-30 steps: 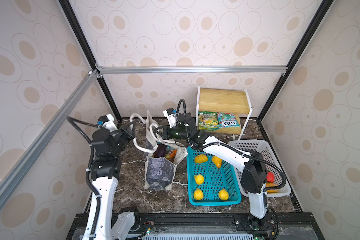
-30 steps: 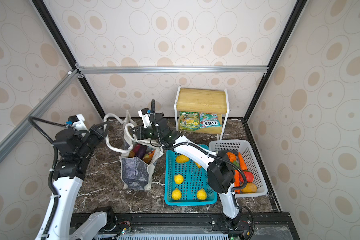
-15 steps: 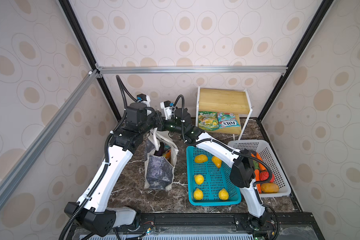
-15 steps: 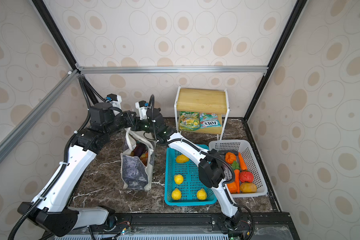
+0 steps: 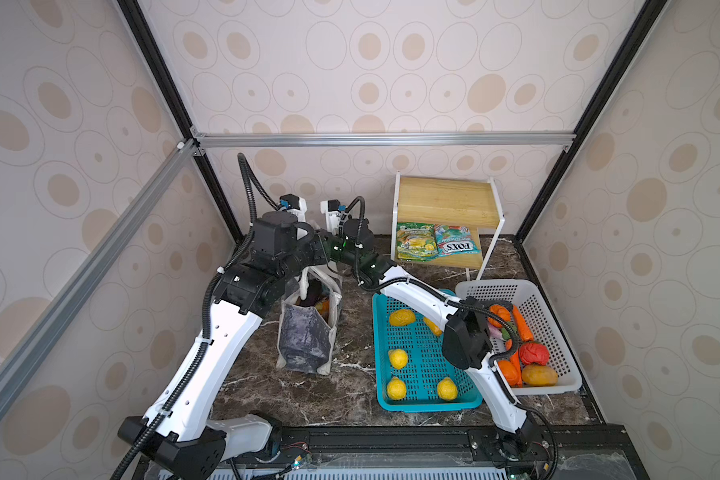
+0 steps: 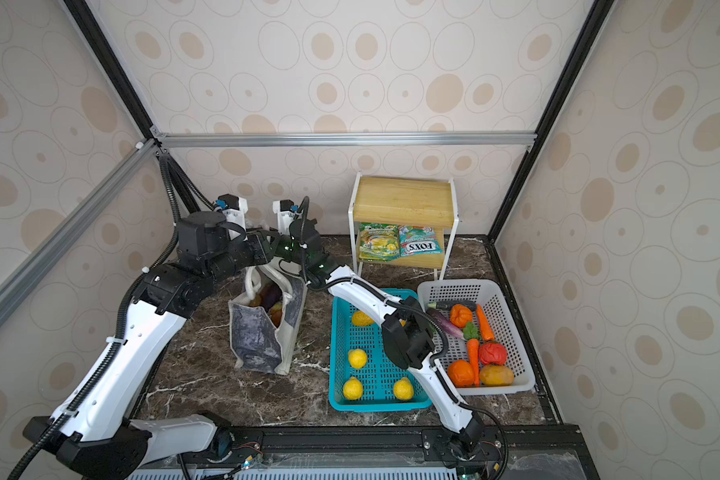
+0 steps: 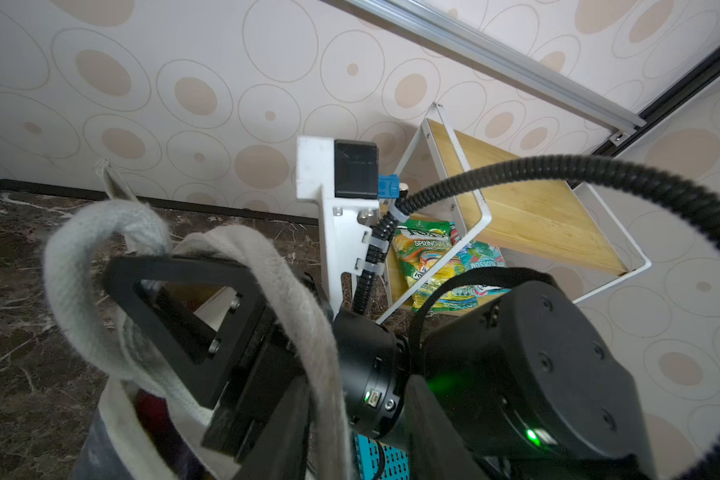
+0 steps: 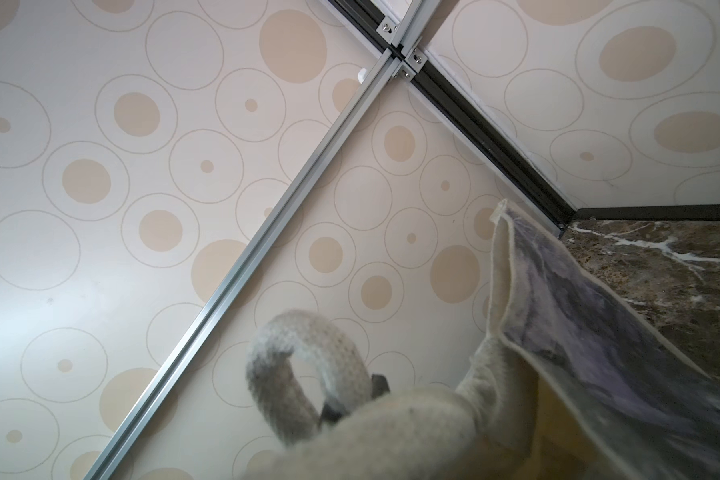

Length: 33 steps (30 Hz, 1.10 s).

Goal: Place the food into the grocery bag and tie it

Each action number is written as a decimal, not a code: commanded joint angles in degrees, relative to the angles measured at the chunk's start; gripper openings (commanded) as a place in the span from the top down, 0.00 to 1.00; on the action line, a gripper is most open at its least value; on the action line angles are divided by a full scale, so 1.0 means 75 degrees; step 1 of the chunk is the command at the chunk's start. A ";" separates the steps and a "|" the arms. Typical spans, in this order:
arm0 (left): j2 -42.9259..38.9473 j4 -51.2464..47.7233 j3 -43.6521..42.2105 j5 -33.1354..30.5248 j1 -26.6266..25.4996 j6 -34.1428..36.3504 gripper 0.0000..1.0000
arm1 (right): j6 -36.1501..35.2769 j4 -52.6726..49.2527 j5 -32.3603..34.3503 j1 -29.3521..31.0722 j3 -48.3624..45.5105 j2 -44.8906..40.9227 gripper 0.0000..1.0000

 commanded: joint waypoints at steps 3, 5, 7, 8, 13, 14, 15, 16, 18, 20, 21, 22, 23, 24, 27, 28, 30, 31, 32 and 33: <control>-0.0377 0.0010 0.0500 -0.0250 -0.0085 0.0183 0.33 | -0.0123 0.0753 0.0096 -0.0038 -0.0614 -0.0926 1.00; -0.0514 0.0156 0.0509 -0.0426 -0.0086 0.0183 0.28 | -0.0157 0.0817 0.0050 -0.0041 -0.0829 -0.1070 1.00; -0.0706 0.0370 0.0438 -0.0742 -0.0074 0.0201 0.23 | -0.0174 0.0938 0.0035 -0.0042 -0.1000 -0.1167 1.00; -0.0817 0.0466 0.0395 -0.1050 -0.0045 0.0198 0.23 | -0.0187 0.0958 0.0038 -0.0044 -0.1038 -0.1195 1.00; -0.1084 0.0675 0.0227 -0.1251 0.0437 0.0401 0.42 | -0.0268 0.0821 -0.0152 -0.0035 -0.1053 -0.1296 1.00; -0.1056 0.0696 0.0136 -0.1026 0.0671 0.0532 0.49 | -0.0293 0.0827 -0.0202 -0.0021 -0.1106 -0.1350 1.00; -0.1019 0.0698 0.0023 -0.0793 0.0944 0.0603 0.50 | -0.0294 0.0795 -0.0250 -0.0033 -0.1148 -0.1392 1.00; -0.0974 0.0743 -0.0155 -0.0267 0.1311 0.0680 0.51 | -0.0334 0.0786 -0.0291 -0.0019 -0.1210 -0.1457 1.00; -0.1039 0.1092 -0.0720 0.0699 0.2010 0.0594 0.49 | -0.0447 0.0732 -0.0354 -0.0028 -0.1324 -0.1574 1.00; -0.1264 0.1933 -0.1575 0.1718 0.2549 0.0442 0.50 | -0.0568 0.0638 -0.0427 -0.0037 -0.1385 -0.1669 1.00; -0.1291 0.2186 -0.1808 0.2055 0.2662 0.0413 0.50 | -0.0606 0.0609 -0.0484 -0.0030 -0.1404 -0.1693 1.00; -0.1250 0.2409 -0.1965 0.2504 0.2691 0.0475 0.51 | -0.0629 0.0602 -0.0532 -0.0042 -0.1403 -0.1693 1.00; -0.1202 0.2578 -0.2040 0.2808 0.2692 0.0571 0.51 | -0.0621 0.0578 -0.0574 -0.0040 -0.1395 -0.1693 1.00; -0.1188 0.2709 -0.2112 0.2954 0.2692 0.0602 0.50 | -0.0618 0.0565 -0.0610 -0.0038 -0.1381 -0.1691 1.00; -0.1234 0.3002 -0.2273 0.2963 0.2695 0.0681 0.48 | -0.0648 0.0468 -0.0734 -0.0038 -0.1364 -0.1697 1.00; -0.1203 0.3010 -0.2282 0.2901 0.2697 0.0737 0.47 | -0.0665 0.0444 -0.0765 -0.0044 -0.1357 -0.1699 1.00; -0.1049 0.3016 -0.2337 0.2842 0.2712 0.0836 0.48 | -0.0665 0.0473 -0.0842 -0.0035 -0.1365 -0.1735 1.00; -0.0948 0.3067 -0.2372 0.2955 0.2705 0.0902 0.49 | -0.0673 0.0491 -0.0924 -0.0033 -0.1357 -0.1735 1.00; -0.0864 0.3101 -0.2387 0.3010 0.2712 0.0931 0.53 | -0.0665 0.0491 -0.0989 -0.0037 -0.1345 -0.1735 1.00; -0.0832 0.3222 -0.2426 0.3093 0.2709 0.0955 0.57 | -0.0667 0.0496 -0.1017 -0.0041 -0.1355 -0.1755 1.00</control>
